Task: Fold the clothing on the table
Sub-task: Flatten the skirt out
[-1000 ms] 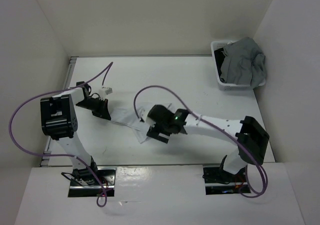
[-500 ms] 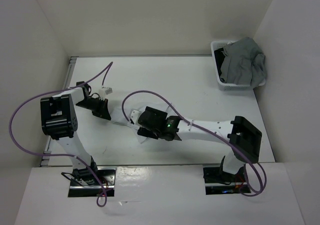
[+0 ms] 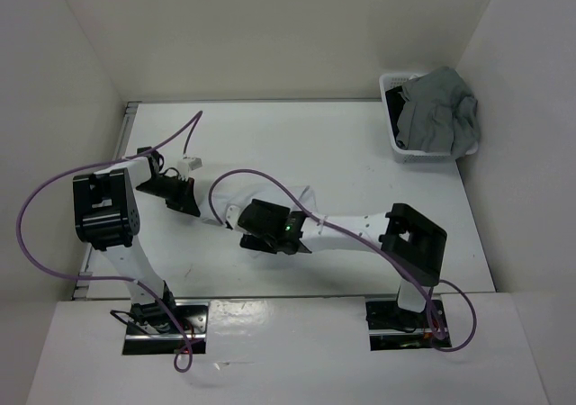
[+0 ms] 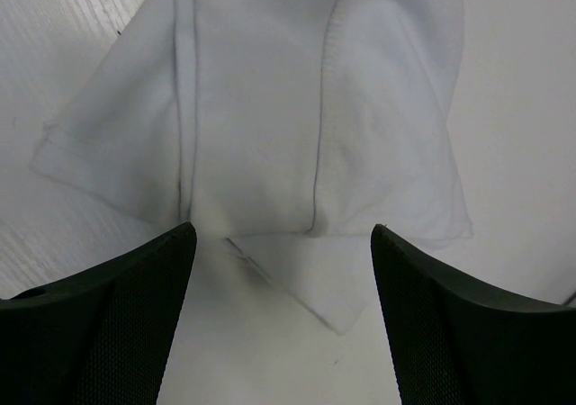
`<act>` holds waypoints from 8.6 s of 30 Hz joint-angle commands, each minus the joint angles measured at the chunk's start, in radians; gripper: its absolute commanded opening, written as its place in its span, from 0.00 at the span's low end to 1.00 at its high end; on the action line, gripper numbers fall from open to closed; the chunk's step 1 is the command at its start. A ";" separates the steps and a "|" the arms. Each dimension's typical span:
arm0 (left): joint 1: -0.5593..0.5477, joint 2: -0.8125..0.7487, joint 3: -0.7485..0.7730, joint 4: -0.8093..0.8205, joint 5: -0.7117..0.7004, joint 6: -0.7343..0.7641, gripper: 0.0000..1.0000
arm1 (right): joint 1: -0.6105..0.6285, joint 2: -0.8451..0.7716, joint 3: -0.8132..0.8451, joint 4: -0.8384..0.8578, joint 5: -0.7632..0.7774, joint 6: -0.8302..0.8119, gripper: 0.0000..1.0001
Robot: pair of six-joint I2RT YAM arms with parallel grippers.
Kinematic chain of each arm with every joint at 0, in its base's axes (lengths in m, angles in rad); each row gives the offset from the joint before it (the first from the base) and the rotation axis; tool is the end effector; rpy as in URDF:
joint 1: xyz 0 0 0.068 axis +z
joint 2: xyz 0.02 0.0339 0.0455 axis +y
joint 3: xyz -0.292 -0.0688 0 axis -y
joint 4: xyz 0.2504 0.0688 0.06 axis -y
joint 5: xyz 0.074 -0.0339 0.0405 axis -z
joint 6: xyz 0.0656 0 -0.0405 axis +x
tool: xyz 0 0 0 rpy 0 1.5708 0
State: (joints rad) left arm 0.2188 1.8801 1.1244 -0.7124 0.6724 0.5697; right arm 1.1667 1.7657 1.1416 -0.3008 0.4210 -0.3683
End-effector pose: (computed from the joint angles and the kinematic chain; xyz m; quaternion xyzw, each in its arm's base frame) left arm 0.3458 0.0350 0.1389 0.1812 0.9253 -0.2856 0.1713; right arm 0.1801 0.3530 0.1954 -0.5962 0.7134 -0.0619 0.3630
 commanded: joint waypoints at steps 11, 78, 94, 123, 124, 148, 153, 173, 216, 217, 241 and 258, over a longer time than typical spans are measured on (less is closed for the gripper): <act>-0.002 0.045 0.018 -0.029 0.009 0.038 0.00 | 0.008 0.018 0.090 -0.001 -0.074 0.026 0.82; -0.266 -0.536 0.586 -0.321 0.007 -0.281 0.04 | -0.154 -0.529 0.302 -0.167 -0.041 -0.056 0.00; -0.286 -0.164 0.925 -0.343 -0.056 -0.291 0.06 | -0.531 -0.393 0.322 0.037 -0.095 -0.210 0.00; -0.286 0.016 0.984 -0.555 -0.054 -0.186 0.08 | -0.561 -0.406 0.290 -0.113 -0.182 -0.302 0.00; -0.295 -0.010 0.854 -0.536 -0.081 -0.198 0.10 | -0.544 -0.438 0.264 -0.141 -0.191 -0.302 0.00; -0.657 -0.432 0.253 -0.588 -0.249 -0.059 0.21 | -0.151 -0.466 0.254 -0.757 -0.547 -0.233 0.00; -0.657 -0.542 0.374 -0.588 -0.284 -0.068 0.16 | -0.151 -0.497 0.333 -0.778 -0.536 -0.233 0.00; -0.706 -0.332 0.282 -0.440 -0.389 -0.077 0.64 | -0.376 -0.693 0.201 -0.480 -0.337 -0.129 0.80; -0.610 0.145 0.420 -0.081 -0.361 -0.197 0.00 | -0.601 -0.799 0.070 -0.342 -0.449 -0.049 0.87; -0.596 0.154 0.440 -0.081 -0.372 -0.197 0.00 | -0.601 -0.799 0.070 -0.342 -0.449 -0.049 0.87; -0.360 0.173 0.578 -0.044 -0.498 -0.358 0.91 | -0.601 -0.781 0.059 -0.351 -0.476 -0.049 0.87; -0.429 -0.662 0.087 -0.286 -0.429 0.106 0.67 | -0.621 -0.715 0.029 -0.256 -0.458 0.006 0.87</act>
State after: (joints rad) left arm -0.1921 1.2224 1.2537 -0.9005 0.1955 0.5533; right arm 0.5625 1.0382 1.1736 -0.6323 -0.0559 -0.3965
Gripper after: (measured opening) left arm 0.679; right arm 0.871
